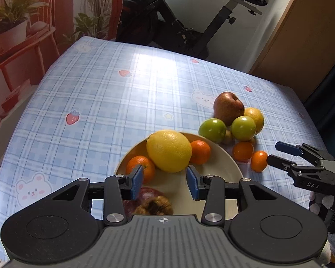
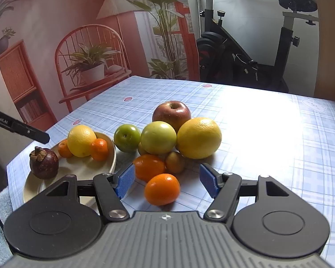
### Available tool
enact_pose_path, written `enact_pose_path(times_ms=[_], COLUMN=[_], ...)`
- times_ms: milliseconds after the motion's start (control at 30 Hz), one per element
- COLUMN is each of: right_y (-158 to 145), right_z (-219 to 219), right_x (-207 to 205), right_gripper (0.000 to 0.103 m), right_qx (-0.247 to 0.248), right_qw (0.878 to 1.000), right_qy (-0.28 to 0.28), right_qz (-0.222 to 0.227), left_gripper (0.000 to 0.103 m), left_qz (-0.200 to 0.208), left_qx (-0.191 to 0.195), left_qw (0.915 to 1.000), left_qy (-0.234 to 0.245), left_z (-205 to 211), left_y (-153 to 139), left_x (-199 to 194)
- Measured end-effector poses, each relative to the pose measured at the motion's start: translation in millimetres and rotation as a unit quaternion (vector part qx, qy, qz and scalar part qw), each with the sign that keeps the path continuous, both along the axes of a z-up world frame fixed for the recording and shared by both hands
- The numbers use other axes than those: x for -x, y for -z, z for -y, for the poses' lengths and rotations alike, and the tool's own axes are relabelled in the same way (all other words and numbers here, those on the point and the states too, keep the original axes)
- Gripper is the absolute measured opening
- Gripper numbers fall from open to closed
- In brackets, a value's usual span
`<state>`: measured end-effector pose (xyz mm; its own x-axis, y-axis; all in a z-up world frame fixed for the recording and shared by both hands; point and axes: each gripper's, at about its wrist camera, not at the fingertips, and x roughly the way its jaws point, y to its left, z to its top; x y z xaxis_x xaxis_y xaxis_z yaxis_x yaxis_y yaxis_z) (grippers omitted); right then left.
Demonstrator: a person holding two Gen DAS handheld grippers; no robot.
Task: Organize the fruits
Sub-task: 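Carry the mangosteen with the left tool onto the plate and release, then move the left tool to the yellow lemon by the apple and close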
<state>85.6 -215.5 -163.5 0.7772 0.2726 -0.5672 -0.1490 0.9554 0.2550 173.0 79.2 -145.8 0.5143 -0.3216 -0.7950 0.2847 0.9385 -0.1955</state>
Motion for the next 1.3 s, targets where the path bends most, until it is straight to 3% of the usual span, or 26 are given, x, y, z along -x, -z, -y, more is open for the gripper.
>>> enact_pose_path(times_ms=[533,933,1067,1200,1300], right_y=[23,13,11,13,19], right_z=[-14,9,20,32,33], right_x=[6,-1,-13,-29,-38], right_gripper=[0.067,0.067,0.067,0.067,0.067], right_qx=[0.032,0.030,0.023,0.010,0.020], right_qw=[0.999,0.998,0.998,0.998,0.998], right_qy=[-0.020,0.017,0.035,0.048,0.038], right_qz=[0.011,0.052,0.057,0.051,0.041], left_gripper=[0.045,0.045,0.044,0.044,0.038], left_qz=[0.015,0.020,0.032,0.032,0.002], left_qx=[0.004,0.020,0.036,0.030,0.032], left_qw=[0.9979,0.9985,0.9973,0.9945,0.9933], left_qy=[0.063,0.048,0.056,0.095,0.111], left_z=[81,99,125,167,191], left_y=[-1,-9,-14,-14,-1], left_x=[-7,-32,-52,-70,-86])
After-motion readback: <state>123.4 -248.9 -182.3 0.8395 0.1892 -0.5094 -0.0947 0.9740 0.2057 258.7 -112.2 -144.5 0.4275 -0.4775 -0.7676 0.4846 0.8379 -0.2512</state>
